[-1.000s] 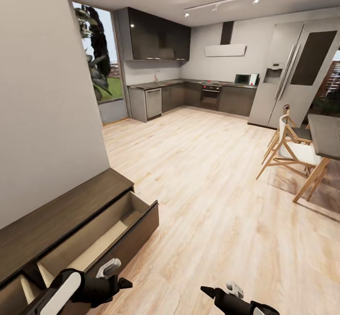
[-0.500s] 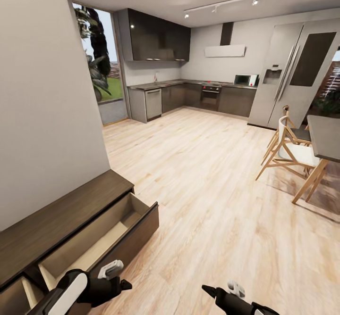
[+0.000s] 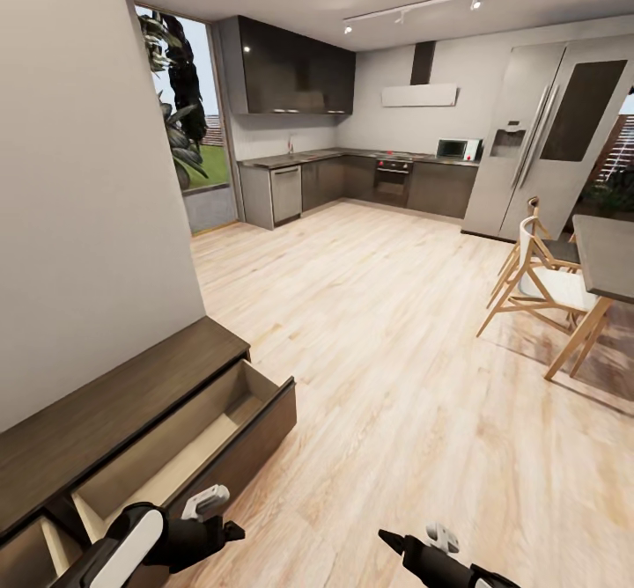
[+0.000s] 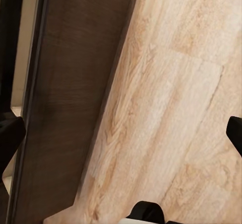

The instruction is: Place each of the two pumpkins and all three candles from the living room inside a cabinet in the living room (use any cabinet), then make sure every cabinet is closed, and position the cauldron so it is next to a table in the living room.

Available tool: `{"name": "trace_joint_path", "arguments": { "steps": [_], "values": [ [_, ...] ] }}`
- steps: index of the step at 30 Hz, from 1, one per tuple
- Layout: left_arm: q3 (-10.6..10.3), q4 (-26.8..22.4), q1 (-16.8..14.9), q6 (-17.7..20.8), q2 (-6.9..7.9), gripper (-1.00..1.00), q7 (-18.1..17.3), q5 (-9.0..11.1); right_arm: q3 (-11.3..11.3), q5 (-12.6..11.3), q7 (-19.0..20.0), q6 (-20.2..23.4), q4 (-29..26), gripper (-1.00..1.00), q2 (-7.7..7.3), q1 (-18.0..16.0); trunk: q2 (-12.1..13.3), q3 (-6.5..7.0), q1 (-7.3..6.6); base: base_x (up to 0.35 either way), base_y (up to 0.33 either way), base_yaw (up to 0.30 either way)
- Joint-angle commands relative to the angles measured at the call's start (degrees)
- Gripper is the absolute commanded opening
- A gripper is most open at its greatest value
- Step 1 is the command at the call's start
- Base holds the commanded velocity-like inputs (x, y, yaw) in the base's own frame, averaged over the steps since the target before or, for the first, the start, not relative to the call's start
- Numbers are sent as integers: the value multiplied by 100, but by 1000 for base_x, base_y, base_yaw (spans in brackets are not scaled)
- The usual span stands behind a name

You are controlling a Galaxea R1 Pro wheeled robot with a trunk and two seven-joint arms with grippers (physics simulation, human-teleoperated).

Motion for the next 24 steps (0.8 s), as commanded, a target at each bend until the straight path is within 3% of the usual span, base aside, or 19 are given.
{"name": "trace_joint_path", "arguments": {
  "steps": [1, 7, 24],
  "values": [
    [-17, -6, -4, 8, 6, 100, 38, 49, 32, -60, 15, 47, -4, 100, -3, -2, -3, -6, 0, 0, 0, 0],
    [-10, -5, -4, 8, 6, 100, 40, 45, 32, -56, 12, 42, 2, 100, -3, -2, -3, -6, 0, 0, 0, -81],
    [-6, -9, -4, -1, 11, 100, 32, 53, 32, -65, 11, 38, 14, 100, -3, -2, -3, -6, 0, -142, 0, -273]
  ]
}}
